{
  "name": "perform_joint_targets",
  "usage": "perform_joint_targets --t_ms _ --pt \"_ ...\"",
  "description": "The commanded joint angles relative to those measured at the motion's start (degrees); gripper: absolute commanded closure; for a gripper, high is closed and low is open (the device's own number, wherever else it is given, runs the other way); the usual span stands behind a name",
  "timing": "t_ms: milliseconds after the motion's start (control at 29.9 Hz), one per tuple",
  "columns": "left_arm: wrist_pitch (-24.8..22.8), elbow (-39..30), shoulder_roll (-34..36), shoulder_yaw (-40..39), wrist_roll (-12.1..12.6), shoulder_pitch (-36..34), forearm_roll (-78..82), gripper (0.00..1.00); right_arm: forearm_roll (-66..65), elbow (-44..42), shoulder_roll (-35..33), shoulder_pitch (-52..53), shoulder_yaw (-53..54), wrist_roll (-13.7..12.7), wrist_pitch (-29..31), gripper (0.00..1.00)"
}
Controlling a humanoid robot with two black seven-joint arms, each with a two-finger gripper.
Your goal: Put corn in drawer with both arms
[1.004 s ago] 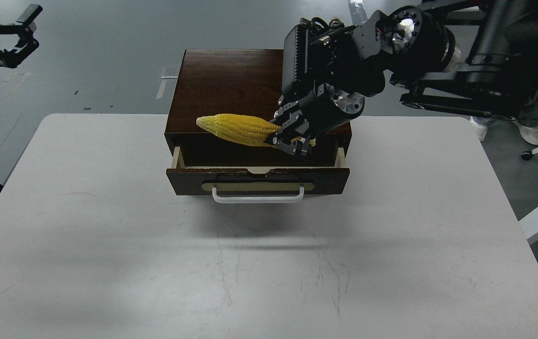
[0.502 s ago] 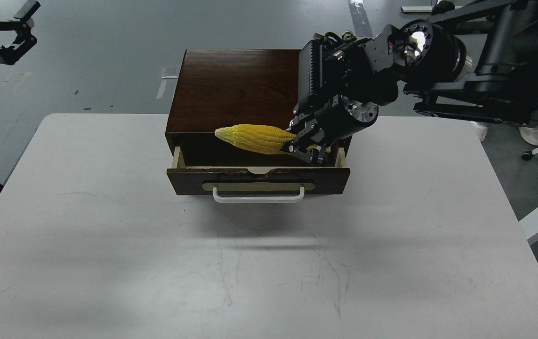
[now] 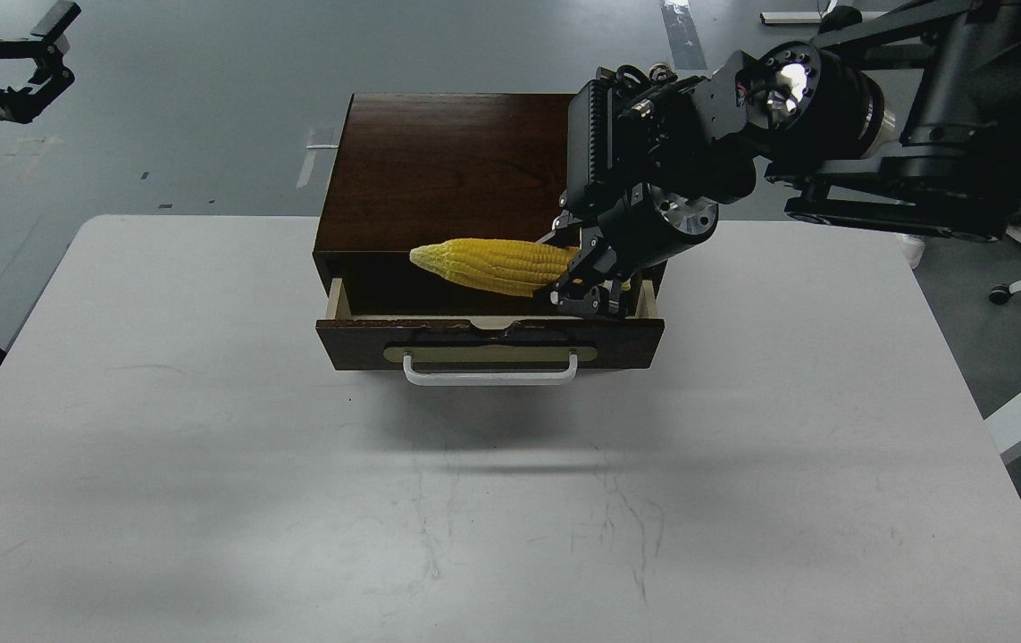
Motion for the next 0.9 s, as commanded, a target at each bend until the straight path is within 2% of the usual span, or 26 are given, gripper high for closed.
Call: perform_joint_targets --t_ms 0,301,703,736,803,836,870 --pt "0.0 0.0 0.1 -0.2 0.0 -0.2 0.0 0.02 0.1 0.0 0.0 0.0 -0.1 0.0 0.1 0.48" --pt "0.0 1.0 0.0 -0.1 0.0 -0.9 0.0 0.02 0.7 0.0 -0.1 0.0 -0.3 0.0 0.0 0.41" --pt "0.0 1.1 -0.3 -0.1 0.0 -0.9 0.0 0.02 1.6 1.2 -3.6 0.6 0.1 0.0 0.1 0.34" --pt "0.0 1.1 -0.2 -0.1 0.0 -0.9 0.0 0.02 2.4 1.1 -4.1 0.8 0.2 0.0 0.1 0.32" --pt "0.0 1.1 -0.2 -0.2 0.0 -0.8 0.0 0.02 6.9 0.9 -5.6 1.1 0.5 0.0 0.1 0.19" --pt "0.0 1.1 -0.2 -0.2 0.0 -0.8 0.0 0.02 11.5 0.8 -6.5 1.1 0.7 0.0 0.1 0.04" --pt "0.0 1.2 -0.3 -0.2 0.0 -0.7 -0.1 0.02 17.0 0.8 -7.4 1.1 1.1 0.0 0.2 0.01"
